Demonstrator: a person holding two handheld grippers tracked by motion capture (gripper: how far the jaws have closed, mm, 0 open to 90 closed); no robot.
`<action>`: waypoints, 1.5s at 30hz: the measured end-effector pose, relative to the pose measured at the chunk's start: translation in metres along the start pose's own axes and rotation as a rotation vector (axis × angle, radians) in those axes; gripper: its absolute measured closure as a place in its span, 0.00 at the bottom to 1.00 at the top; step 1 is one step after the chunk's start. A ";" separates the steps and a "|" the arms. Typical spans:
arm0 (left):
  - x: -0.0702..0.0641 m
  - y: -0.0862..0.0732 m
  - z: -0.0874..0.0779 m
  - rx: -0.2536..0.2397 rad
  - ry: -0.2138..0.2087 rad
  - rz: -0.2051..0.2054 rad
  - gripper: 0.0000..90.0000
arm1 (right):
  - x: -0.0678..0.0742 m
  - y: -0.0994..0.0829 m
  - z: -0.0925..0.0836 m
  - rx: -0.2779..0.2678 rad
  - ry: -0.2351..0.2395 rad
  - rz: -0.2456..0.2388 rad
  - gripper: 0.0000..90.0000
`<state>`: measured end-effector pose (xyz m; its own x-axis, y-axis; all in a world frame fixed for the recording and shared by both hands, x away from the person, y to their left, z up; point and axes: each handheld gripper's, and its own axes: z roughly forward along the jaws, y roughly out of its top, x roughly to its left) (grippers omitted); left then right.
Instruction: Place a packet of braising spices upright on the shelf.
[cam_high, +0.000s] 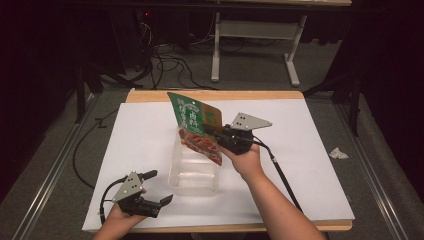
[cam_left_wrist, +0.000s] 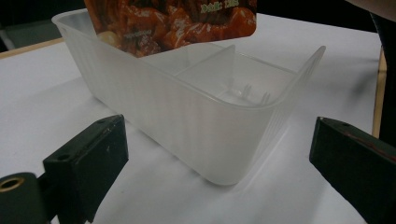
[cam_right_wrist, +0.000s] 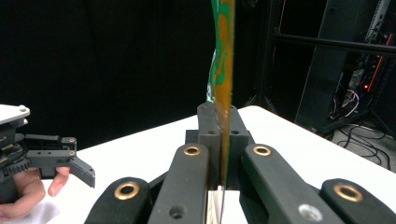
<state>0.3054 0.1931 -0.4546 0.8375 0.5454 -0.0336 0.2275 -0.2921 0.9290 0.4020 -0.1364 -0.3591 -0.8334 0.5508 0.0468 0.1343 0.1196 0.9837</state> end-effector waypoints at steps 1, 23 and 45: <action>0.000 0.000 0.000 0.006 -0.002 0.002 0.06 | -0.001 -0.001 0.001 0.000 -0.001 0.002 1.00; 0.000 -0.001 0.001 0.007 -0.006 -0.002 0.06 | -0.005 -0.007 0.013 0.000 -0.048 -0.028 1.00; 0.001 -0.001 0.001 0.009 -0.008 -0.002 0.06 | 0.000 -0.025 0.014 -0.033 -0.079 0.013 1.00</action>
<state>0.3062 0.1929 -0.4560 0.8411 0.5395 -0.0381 0.2332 -0.2981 0.9256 0.4063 -0.1275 -0.3860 -0.7864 0.6159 0.0469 0.1259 0.0854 0.9884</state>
